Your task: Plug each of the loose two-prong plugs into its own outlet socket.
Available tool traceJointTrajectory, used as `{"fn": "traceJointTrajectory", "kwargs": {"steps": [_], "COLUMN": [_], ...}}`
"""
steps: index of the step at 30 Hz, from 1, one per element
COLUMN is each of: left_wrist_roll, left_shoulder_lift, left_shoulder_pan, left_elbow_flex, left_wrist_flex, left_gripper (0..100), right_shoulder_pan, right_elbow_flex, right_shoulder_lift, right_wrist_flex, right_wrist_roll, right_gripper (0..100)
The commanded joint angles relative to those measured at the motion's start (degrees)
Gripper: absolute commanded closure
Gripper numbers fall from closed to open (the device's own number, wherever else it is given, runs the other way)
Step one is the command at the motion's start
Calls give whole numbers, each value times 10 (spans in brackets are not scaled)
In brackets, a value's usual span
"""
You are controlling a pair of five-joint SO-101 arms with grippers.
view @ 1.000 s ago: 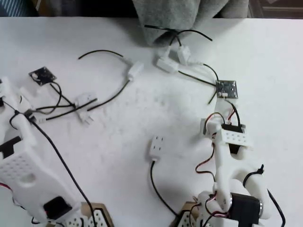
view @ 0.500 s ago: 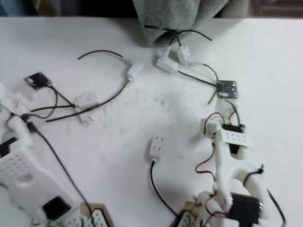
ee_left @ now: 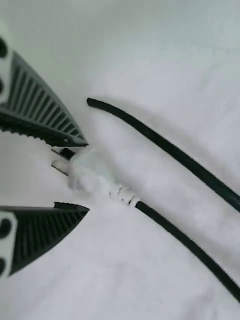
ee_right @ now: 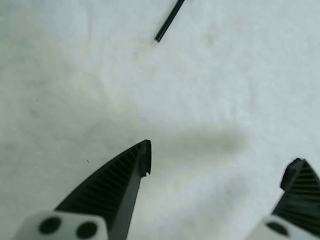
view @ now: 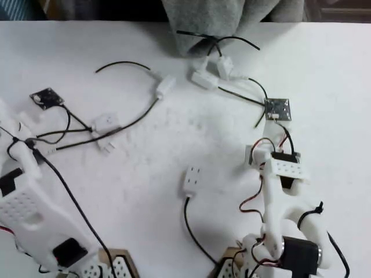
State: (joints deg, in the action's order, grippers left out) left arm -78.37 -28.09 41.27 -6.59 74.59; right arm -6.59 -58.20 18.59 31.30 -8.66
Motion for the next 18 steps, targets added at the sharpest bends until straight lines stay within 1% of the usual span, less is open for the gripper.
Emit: {"fn": "traceJointTrajectory", "kwargs": {"steps": [1,7,10,14,18], "left_wrist_roll": [-63,-69,-127,-180,-238], "left_shoulder_lift": [58,56,56,56,27], "left_shoulder_pan": [-27,-49,-49,-44,-38], "left_elbow_flex": [-7,-47,-55,-49,-57], "left_wrist_flex": [15,4,1,-35,-45], "left_gripper": [797,797,797,797,801], "right_shoulder_pan": [4,4,4,4,3], "right_elbow_flex": [7,7,7,7,7], "right_shoulder_lift": [1,1,1,1,1], "right_wrist_flex": [-8,-8,-8,-8,-8], "right_wrist_roll": [-1,-1,-2,-2,-2], "right_gripper": [598,598,598,598,598]}}
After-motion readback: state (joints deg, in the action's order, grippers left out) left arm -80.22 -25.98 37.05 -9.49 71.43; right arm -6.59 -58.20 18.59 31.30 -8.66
